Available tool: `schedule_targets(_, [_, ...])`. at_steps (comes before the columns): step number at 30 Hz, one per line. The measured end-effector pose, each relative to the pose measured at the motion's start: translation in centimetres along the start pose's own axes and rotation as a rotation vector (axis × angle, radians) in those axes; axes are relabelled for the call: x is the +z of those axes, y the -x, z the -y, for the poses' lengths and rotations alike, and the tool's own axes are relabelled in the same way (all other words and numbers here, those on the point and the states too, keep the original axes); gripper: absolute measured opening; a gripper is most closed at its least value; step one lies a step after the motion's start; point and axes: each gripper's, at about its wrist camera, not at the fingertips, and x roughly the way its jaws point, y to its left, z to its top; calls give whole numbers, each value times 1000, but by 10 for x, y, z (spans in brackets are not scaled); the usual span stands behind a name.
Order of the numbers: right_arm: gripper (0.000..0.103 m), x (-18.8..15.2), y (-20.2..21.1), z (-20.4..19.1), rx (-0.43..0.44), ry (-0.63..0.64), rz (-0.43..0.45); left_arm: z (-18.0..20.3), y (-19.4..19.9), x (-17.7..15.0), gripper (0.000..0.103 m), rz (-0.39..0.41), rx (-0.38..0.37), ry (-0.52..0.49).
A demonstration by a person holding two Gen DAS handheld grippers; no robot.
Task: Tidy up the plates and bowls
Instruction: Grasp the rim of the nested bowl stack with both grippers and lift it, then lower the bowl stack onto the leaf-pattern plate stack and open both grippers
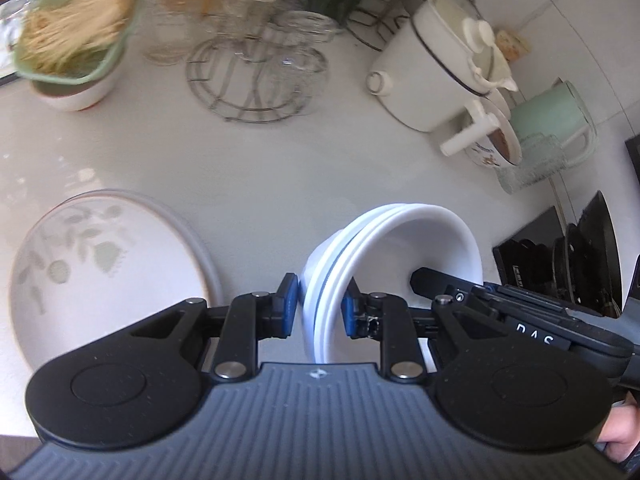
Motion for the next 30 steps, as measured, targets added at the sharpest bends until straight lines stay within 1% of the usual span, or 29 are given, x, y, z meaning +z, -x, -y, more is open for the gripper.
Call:
schedule_targets(4, [15, -1, -13, -18, 16, 36, -26, -25, 7, -3, 26, 4, 5, 64])
schedule_targets(8, [15, -2, -24, -36, 37, 68, -39, -46, 18, -8, 26, 27, 22, 102])
schedule_targets(14, [15, -5, -44, -68, 79, 129, -67, -84, 35, -20, 26, 58, 44, 203])
schedule_targets(19, [15, -9, -62, -95, 103, 185, -94, -112, 46, -26, 26, 86, 71, 258])
schedule_targets(22, [17, -10, -73, -107, 105, 200, -111, -126, 44, -24, 26, 99, 83, 268])
schedule_targets(25, [17, -11, -88, -116, 83, 220, -132, -136, 35, -23, 26, 102, 107, 269])
schedule_targets(27, [17, -12, -99, -118, 74, 210, -157, -141, 28, -22, 26, 97, 126, 269])
schedule_targets(30, [17, -15, -113, -119, 67, 196, -190, -152, 23, -24, 26, 96, 127, 295])
